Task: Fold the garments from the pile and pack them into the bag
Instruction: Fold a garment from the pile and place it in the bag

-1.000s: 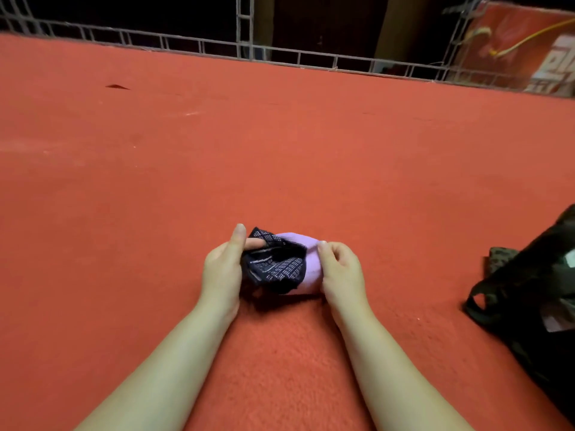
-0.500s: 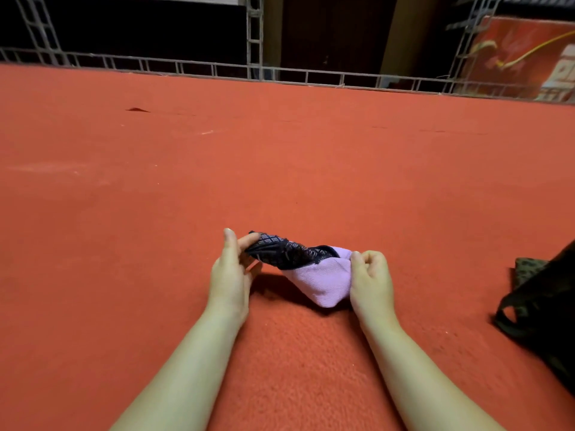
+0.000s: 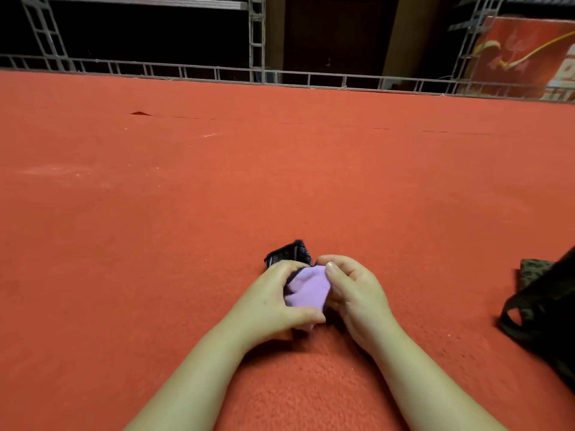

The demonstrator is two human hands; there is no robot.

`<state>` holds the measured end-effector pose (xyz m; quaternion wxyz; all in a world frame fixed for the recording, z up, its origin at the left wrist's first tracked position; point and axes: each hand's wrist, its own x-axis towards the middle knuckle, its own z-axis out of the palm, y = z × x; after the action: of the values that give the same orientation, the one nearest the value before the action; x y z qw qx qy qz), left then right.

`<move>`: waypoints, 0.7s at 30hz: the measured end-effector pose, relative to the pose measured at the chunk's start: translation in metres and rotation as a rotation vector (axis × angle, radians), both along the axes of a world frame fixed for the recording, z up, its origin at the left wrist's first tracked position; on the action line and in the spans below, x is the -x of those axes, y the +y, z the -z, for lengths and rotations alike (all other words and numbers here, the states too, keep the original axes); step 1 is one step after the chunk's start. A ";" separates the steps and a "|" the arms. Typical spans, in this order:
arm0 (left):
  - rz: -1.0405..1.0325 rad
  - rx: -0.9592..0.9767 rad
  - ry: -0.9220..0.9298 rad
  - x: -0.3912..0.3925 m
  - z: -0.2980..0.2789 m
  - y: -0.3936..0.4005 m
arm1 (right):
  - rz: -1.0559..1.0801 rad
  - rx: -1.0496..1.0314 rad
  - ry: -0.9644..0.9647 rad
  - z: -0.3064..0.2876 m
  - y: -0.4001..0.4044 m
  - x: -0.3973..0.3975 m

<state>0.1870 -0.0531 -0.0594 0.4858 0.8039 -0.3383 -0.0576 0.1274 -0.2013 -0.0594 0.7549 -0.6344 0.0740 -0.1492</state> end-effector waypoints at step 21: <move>-0.044 0.409 0.286 0.017 -0.013 -0.007 | 0.102 0.084 -0.023 -0.007 0.011 -0.001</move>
<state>0.1702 -0.0604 -0.0469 0.6824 0.6797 -0.2532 -0.0907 0.1287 -0.1907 -0.0526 0.7199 -0.6590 0.0913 -0.1977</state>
